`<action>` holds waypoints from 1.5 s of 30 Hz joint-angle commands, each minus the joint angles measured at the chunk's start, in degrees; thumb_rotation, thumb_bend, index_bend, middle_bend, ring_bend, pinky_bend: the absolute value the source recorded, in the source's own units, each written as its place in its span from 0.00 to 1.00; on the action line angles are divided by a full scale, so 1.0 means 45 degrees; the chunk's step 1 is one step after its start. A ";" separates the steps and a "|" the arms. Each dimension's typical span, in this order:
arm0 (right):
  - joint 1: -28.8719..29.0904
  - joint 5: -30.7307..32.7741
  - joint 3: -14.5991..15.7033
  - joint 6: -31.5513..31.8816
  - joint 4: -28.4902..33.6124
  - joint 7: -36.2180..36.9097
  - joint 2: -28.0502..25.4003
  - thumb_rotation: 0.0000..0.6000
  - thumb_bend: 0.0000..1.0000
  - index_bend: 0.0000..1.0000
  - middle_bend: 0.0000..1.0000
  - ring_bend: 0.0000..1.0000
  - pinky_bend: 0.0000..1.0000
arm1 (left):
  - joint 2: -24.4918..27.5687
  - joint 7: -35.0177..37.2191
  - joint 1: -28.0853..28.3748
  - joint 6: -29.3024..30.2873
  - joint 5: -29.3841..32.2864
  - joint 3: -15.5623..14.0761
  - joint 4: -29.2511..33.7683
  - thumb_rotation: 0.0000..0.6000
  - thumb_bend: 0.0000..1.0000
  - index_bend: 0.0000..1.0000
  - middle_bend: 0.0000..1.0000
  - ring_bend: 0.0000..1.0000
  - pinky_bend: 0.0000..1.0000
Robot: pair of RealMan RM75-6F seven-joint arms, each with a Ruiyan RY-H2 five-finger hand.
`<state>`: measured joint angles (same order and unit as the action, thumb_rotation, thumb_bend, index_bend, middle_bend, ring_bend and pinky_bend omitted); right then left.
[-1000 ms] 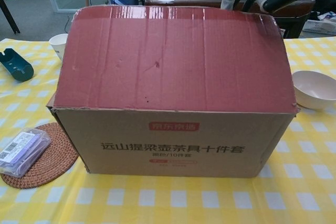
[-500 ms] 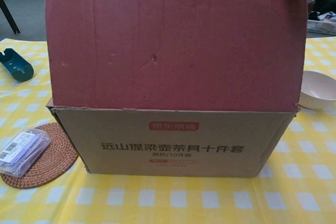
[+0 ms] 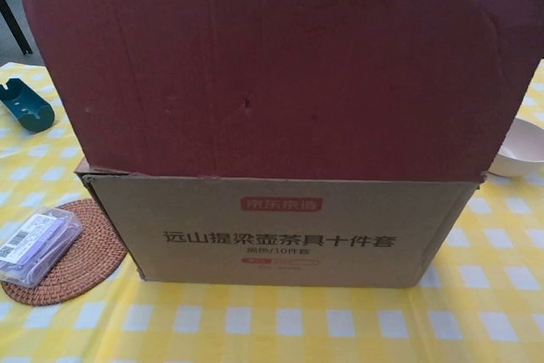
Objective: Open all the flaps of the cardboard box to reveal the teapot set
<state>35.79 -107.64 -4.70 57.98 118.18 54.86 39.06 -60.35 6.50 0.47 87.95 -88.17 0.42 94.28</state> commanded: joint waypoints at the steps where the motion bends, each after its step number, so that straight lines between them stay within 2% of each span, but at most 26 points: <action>1: 0.0030 -0.0963 0.0586 0.0694 -0.0229 0.1264 -0.0260 1.00 1.00 0.41 0.27 0.17 0.21 | 0.0000 0.0002 -0.0010 0.0007 0.0023 0.0000 -0.0007 1.00 0.39 0.37 0.24 0.13 0.00; 11: 0.0469 -0.2738 0.1991 0.1589 -0.1296 0.4229 -0.0373 1.00 1.00 0.38 0.26 0.17 0.23 | -0.0002 -0.0066 0.0014 0.0034 -0.0056 -0.0018 0.0050 1.00 0.39 0.37 0.24 0.13 0.00; 15: 0.0655 -0.3146 0.2382 0.1939 -0.1695 0.4884 -0.0298 1.00 1.00 0.38 0.26 0.17 0.24 | 0.0005 -0.0129 0.0029 0.0017 -0.0066 -0.0026 0.0102 1.00 0.39 0.37 0.24 0.13 0.00; 19: 0.0773 -0.3130 0.2579 0.2098 -0.1918 0.4938 -0.0244 1.00 1.00 0.38 0.26 0.17 0.24 | 0.0029 -0.0190 0.0026 0.0045 -0.0062 -0.0019 0.0168 1.00 0.39 0.37 0.24 0.13 0.00; 25: 0.0762 -0.2626 0.2625 0.2007 -0.1776 0.3983 -0.0178 1.00 1.00 0.38 0.26 0.17 0.24 | 0.0053 -0.0245 0.0022 0.0069 -0.0070 -0.0024 0.0208 1.00 0.39 0.37 0.24 0.13 0.00; 28: 0.0687 -0.2265 0.2569 0.1989 -0.1708 0.3305 -0.0162 1.00 1.00 0.38 0.26 0.17 0.24 | 0.0078 -0.0231 0.0040 0.0075 -0.0054 0.0007 0.0190 1.00 0.39 0.37 0.24 0.13 0.00; 33: 0.0135 -0.0725 0.2192 0.1939 -0.1524 0.0971 -0.0159 1.00 0.99 0.38 0.26 0.17 0.24 | 0.0272 -0.0225 0.0348 -0.0077 -0.0210 0.0186 0.0006 1.00 0.39 0.37 0.24 0.13 0.00; 41: -0.1155 0.1762 0.1661 0.2334 -0.0915 -0.3486 -0.0126 1.00 0.69 0.36 0.26 0.17 0.24 | 0.0904 0.1213 0.1916 -0.0857 -0.1492 0.0726 -0.0280 1.00 0.39 0.36 0.24 0.13 0.00; 45: -0.2003 0.3087 0.1422 0.2959 -0.0672 -0.5867 0.0106 1.00 0.63 0.34 0.26 0.17 0.24 | 0.1132 0.3084 0.3370 -0.1759 -0.2458 0.1002 -0.0613 1.00 0.39 0.34 0.24 0.12 0.00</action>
<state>30.53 -99.24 3.11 68.92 113.69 35.95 38.73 -56.21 15.67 11.47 82.81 -96.13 3.80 92.69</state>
